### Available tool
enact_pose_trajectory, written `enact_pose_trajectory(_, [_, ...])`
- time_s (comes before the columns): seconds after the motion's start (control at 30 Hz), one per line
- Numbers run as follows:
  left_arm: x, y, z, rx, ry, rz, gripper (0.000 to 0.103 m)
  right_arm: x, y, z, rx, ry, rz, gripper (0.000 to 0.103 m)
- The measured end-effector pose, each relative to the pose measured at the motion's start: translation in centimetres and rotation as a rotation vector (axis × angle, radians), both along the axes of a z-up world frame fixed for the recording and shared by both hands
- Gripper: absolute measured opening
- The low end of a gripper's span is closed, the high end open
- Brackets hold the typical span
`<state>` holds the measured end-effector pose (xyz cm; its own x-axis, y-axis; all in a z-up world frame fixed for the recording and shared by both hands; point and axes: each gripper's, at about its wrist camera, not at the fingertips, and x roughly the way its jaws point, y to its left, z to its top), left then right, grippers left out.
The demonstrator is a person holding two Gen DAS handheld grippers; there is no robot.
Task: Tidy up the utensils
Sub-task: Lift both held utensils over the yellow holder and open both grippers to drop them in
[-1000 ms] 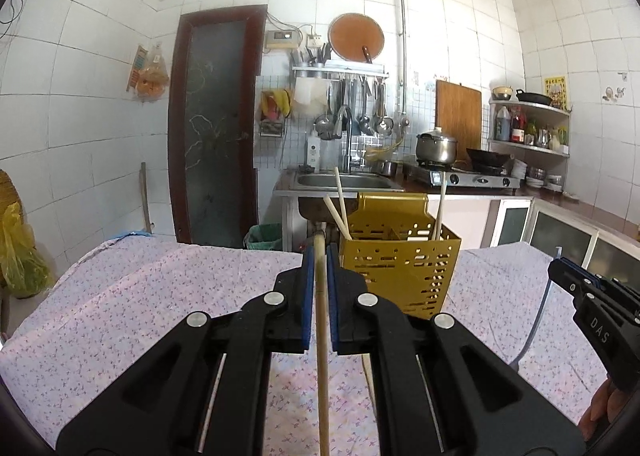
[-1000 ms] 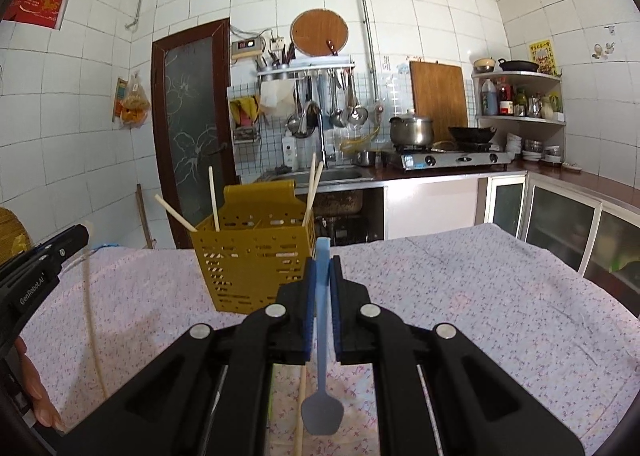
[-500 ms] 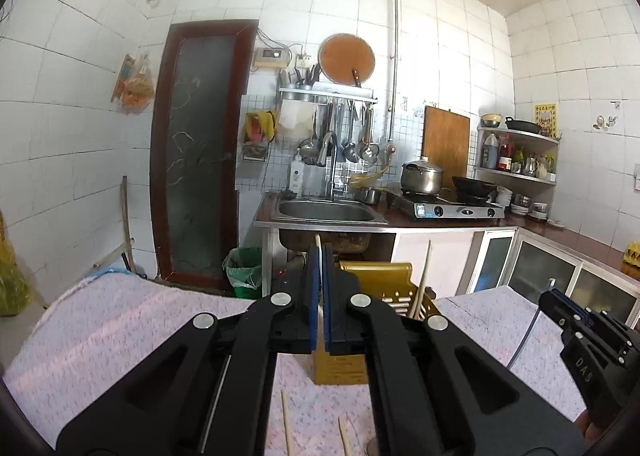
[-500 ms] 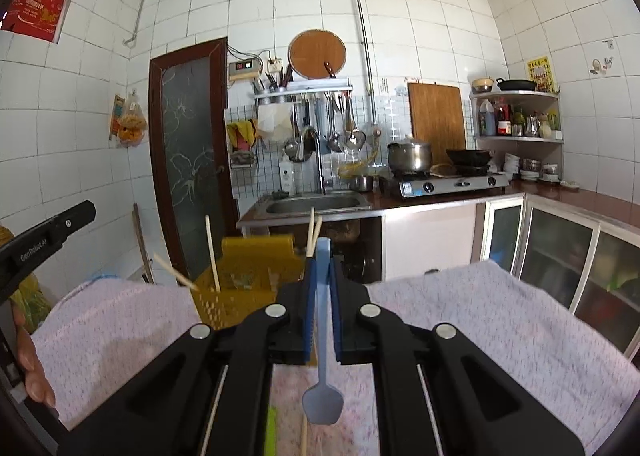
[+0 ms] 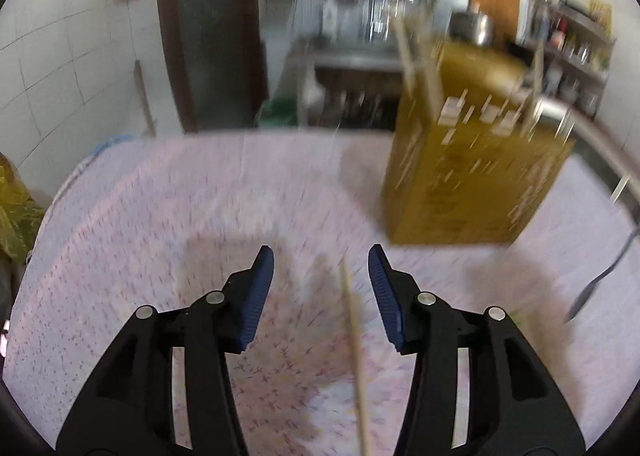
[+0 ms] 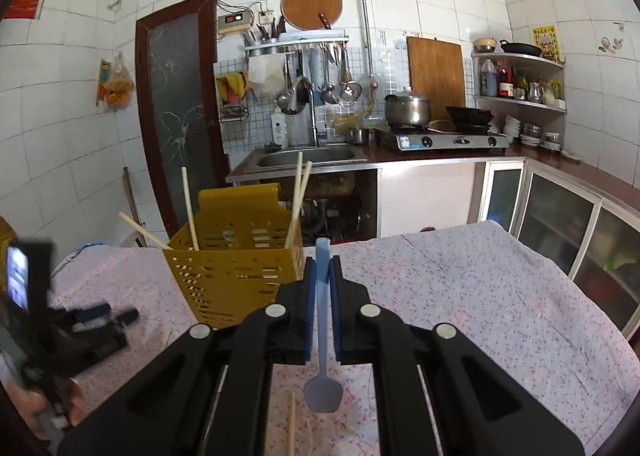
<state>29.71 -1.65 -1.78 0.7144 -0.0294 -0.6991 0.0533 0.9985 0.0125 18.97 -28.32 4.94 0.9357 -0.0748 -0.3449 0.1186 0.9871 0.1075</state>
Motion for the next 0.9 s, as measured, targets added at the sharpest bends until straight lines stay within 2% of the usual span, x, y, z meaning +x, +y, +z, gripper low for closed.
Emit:
enact_pose_trajectory(0.1, [1.4,0.4,-2.5,-0.009,0.068,0.009,0.048,0.2,-0.1,-0.1,-0.009,-0.001,-0.007,0.007])
enact_pose_trajectory(0.27, [2.8,0.1,-4.4,-0.003,0.114,0.001,0.048,0.6,-0.5,0.1,-0.025,0.004,-0.012,0.007])
enact_pose_trajectory(0.3, [3.2,-0.1,-4.7,-0.001,0.128,-0.006,0.040,0.7,-0.5,0.2,-0.024,0.005,-0.012,0.007])
enact_pose_trajectory(0.33, [3.4,-0.2,-4.9,-0.002,0.139,-0.016,0.024,0.8,-0.5,0.2,-0.023,0.006,-0.012,0.007])
enact_pose_trajectory(0.37, [3.6,-0.4,-5.0,0.003,0.139,-0.020,0.021,0.9,-0.6,0.1,-0.021,0.008,-0.011,0.007])
enact_pose_trajectory(0.43, [3.8,-0.7,-4.9,0.005,0.137,-0.032,0.007,1.1,-0.5,0.1,-0.019,0.012,-0.007,0.007])
enact_pose_trajectory(0.53, [3.8,-0.7,-4.7,-0.017,0.127,-0.036,0.005,1.3,-0.2,0.0,-0.022,0.018,-0.001,0.007])
enact_pose_trajectory(0.63, [2.8,-0.3,-2.9,-0.053,0.074,-0.030,0.005,1.1,0.0,0.1,-0.023,0.014,0.004,0.007])
enact_pose_trajectory(0.73, [0.8,0.1,0.6,-0.102,-0.041,-0.038,0.005,1.0,0.1,0.4,-0.023,0.006,0.003,0.007])
enact_pose_trajectory(0.9, [-3.2,0.2,5.8,-0.127,-0.250,-0.060,0.005,0.7,0.3,0.8,-0.030,-0.007,0.002,0.007])
